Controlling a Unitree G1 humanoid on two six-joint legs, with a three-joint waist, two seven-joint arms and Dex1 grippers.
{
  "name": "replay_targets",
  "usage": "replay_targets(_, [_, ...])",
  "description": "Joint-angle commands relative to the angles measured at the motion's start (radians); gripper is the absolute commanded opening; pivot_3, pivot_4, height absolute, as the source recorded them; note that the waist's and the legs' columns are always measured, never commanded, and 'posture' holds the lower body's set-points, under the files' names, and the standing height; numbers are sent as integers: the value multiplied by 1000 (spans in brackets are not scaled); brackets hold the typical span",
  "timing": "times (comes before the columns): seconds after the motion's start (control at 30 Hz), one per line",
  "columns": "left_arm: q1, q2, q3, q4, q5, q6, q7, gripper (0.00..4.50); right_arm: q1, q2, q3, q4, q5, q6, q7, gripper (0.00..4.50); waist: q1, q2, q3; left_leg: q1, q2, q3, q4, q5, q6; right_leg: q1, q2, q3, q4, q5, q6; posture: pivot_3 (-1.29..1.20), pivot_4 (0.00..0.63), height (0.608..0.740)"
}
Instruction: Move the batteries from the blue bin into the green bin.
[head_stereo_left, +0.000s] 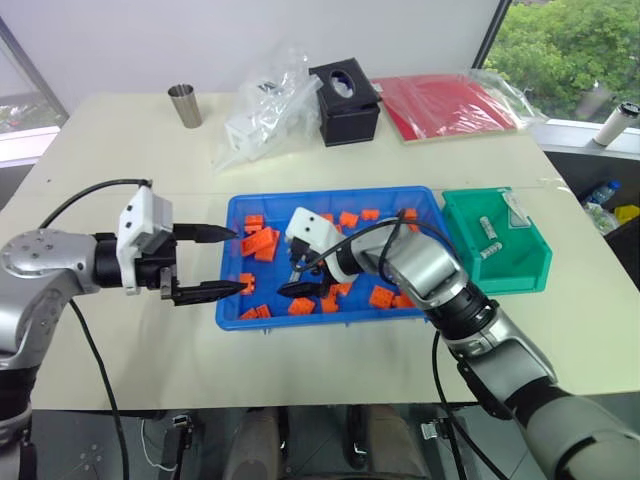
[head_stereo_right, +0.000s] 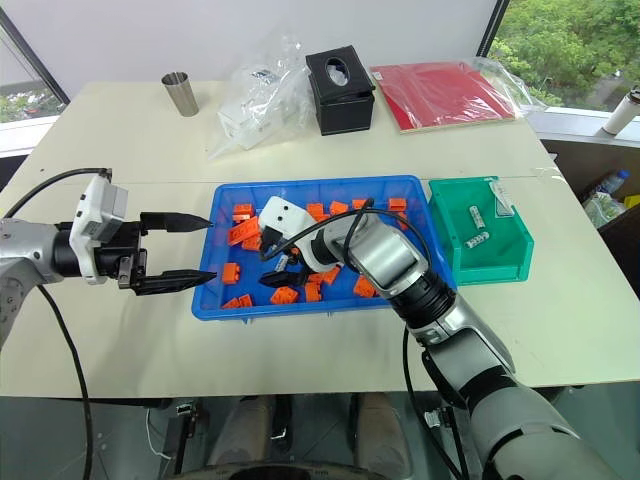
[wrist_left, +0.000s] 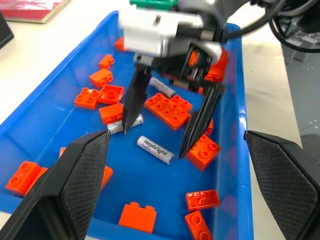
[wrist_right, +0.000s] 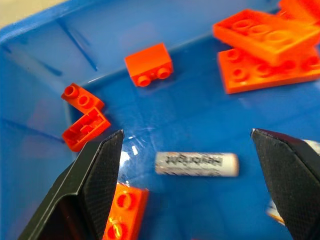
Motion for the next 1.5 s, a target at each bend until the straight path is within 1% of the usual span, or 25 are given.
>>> replay_targets(0.03, [-20,9,13,-4,-3,-13,-12,4500,20,-8,21,2,-14,-34,-7,4167,-1,0,0,0,0,0,0,0,0,0,0,0,0,0,0,0,150,736])
replay_targets(0.13, [-29,9,10,-3,-3,-9,-13,4500,41,-16,52,23,-41,-81,-12,4167,-2,0,0,0,0,0,0,0,0,0,0,0,0,0,0,0,150,736])
replay_targets(0.27, [-38,9,11,-3,-6,-3,-14,4500,51,-5,62,53,-54,-118,-17,4167,-3,0,0,0,0,0,0,0,0,0,0,0,0,0,0,0,150,736])
replay_targets(0.3, [-39,9,11,-3,-6,-3,-14,4500,52,-3,61,57,-56,-125,-17,3943,-2,0,0,0,0,0,0,0,0,0,0,0,0,0,0,0,150,736])
replay_targets(0.37, [-45,9,10,0,-6,-2,-15,4500,53,-1,55,56,-55,-130,-17,3348,-2,-1,0,1,0,0,0,0,0,0,0,0,0,0,0,0,150,736])
replay_targets(0.43, [-53,8,6,6,-5,-2,-16,4500,50,-3,46,46,-50,-124,-13,2439,-2,-1,0,1,0,0,0,0,0,0,0,0,0,0,0,0,150,736])
replay_targets(0.47, [-57,7,3,10,-3,-3,-17,4500,47,-5,41,37,-46,-119,-10,2228,-2,-1,0,1,0,0,0,0,0,0,0,0,0,0,0,0,150,736])
replay_targets(0.57, [-76,0,-10,28,5,-9,-22,4500,33,-5,5,6,-26,-93,-11,2230,-2,-1,0,1,0,0,0,0,0,1,0,0,0,0,0,0,150,736])
replay_targets(0.67, [-85,-9,-24,42,15,-19,-26,4500,-9,-6,-84,-33,21,-27,-16,2230,-1,0,0,0,0,0,0,0,0,0,0,0,0,0,0,0,150,736])
replay_targets(0.73, [-85,-14,-29,46,18,-22,-30,4500,-43,-16,-166,-55,55,23,-28,2230,-1,0,0,0,0,0,0,0,0,0,0,0,0,0,0,0,150,736])
replay_targets(0.8, [-81,-26,-44,46,23,-29,-33,4500,-91,-139,-343,-63,82,100,-42,2230,3,0,1,0,0,0,0,0,0,0,0,0,0,0,0,0,150,736])
replay_targets(0.83, [-79,-30,-47,45,25,-31,-34,4500,-101,-186,-392,-67,90,123,-46,2230,10,0,1,-1,0,0,0,0,0,0,0,0,0,0,0,0,150,736])
replay_targets(0.93, [-79,-41,-48,44,25,-28,-31,4500,-21,-429,-461,-86,85,117,3,2230,32,-2,0,-1,-2,-1,0,0,0,1,-2,-1,-4,0,0,0,150,736])
replay_targets(1.03, [-79,-44,-47,46,25,-30,-31,4500,65,-579,-506,-79,89,95,28,2230,22,-2,0,-1,-3,0,0,-1,2,3,-3,-1,-7,-2,-4,0,150,736])
replay_targets(1.1, [-84,-46,-49,51,26,-29,-30,4500,130,-653,-542,-59,84,76,32,2230,11,-1,0,0,-2,1,-1,-1,2,2,-2,0,-6,-2,-3,0,150,736])
replay_targets(1.23, [-94,-48,-51,57,24,-26,-31,4500,194,-691,-574,-48,91,69,9,2230,-8,1,1,2,0,1,-1,-1,1,1,0,1,-2,0,0,0,150,736])
replay_targets(1.3, [-106,-48,-56,64,24,-25,-34,4500,207,-685,-576,-24,69,38,-30,3257,-7,1,1,2,1,1,-1,-1,1,1,1,1,-3,0,0,0,150,736])
replay_targets(1.33, [-113,-48,-59,67,25,-24,-35,4500,205,-682,-574,-8,56,18,-48,3538,-6,1,1,2,1,1,-1,-1,1,1,1,1,-3,0,0,0,150,736])
replay_targets(1.4, [-123,-49,-62,72,24,-23,-34,4500,198,-686,-565,20,37,-20,-67,4470,-2,1,1,1,0,1,0,-1,1,1,1,1,-3,0,0,0,150,736])
replay_targets(1.5, [-133,-47,-61,77,20,-21,-33,4500,153,-689,-564,55,37,-54,-64,4470,2,2,2,1,0,1,0,-1,1,1,0,1,-3,0,0,0,150,736])
